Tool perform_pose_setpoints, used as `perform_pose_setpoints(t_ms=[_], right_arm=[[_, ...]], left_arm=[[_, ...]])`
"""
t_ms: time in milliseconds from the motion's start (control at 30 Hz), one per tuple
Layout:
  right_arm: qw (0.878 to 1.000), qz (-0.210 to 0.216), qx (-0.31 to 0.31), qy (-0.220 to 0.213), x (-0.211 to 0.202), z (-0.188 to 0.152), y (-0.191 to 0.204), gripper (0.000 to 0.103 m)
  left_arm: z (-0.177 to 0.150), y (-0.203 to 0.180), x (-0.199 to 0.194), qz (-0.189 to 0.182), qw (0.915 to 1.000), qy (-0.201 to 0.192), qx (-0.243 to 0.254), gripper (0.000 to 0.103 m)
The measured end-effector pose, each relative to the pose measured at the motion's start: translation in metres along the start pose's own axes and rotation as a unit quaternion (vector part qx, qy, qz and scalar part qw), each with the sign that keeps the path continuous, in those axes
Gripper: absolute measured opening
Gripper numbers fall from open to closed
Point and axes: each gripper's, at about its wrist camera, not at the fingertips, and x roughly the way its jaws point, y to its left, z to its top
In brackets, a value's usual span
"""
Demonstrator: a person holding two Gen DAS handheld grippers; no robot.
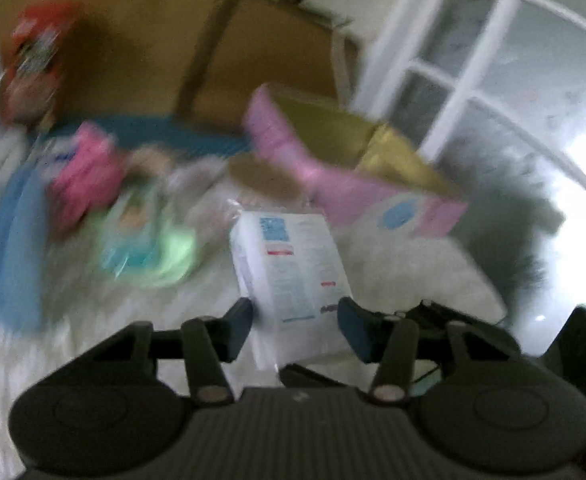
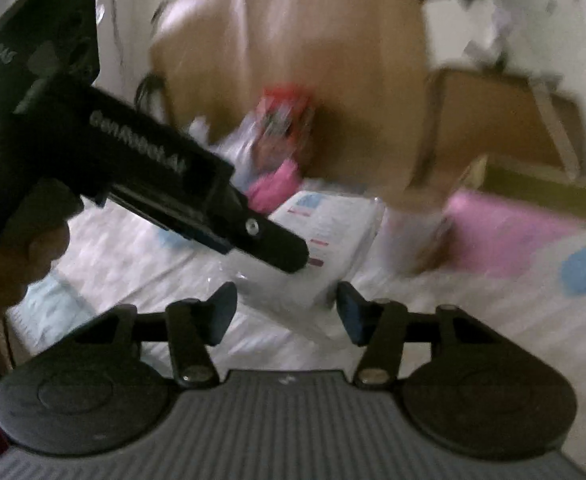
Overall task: Organize soft objects
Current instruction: 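Carry the white wipes pack into the pink tin box and open the left gripper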
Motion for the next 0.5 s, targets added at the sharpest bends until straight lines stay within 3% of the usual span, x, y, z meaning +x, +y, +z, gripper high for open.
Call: perform_pose_setpoints(t_ms=[133,267,367,400,433,500], right_arm=[[0.995,-0.078,-0.023,-0.055,-0.013,0.015,-0.023,0.057],[0.986,-0.149,-0.023,-0.076,-0.003,0.032,-0.068,0.057],[0.978,-0.194,-0.001,-0.079,0.013,0.041,-0.109,0.058],[0.972,-0.221,0.002,-0.077,0.023,0.044,-0.12,0.066],[0.967,-0.248,0.008,-0.063,0.034,0.046,-0.132,0.074],[0.959,-0.278,0.03,-0.04,0.045,0.046,-0.15,0.074]], left_arm=[[0.031,-0.037,0.002,-0.033,0.997,-0.039,0.059,0.048],[0.066,-0.084,0.03,-0.043,0.9878,-0.08,0.127,0.05],[0.094,-0.109,0.063,-0.049,0.9832,-0.103,0.143,0.068],[0.101,-0.116,0.076,-0.046,0.9827,-0.109,0.142,0.075],[0.106,-0.122,0.087,-0.038,0.9835,-0.112,0.137,0.075],[0.113,-0.126,0.105,-0.007,0.9851,-0.119,0.125,0.074]])
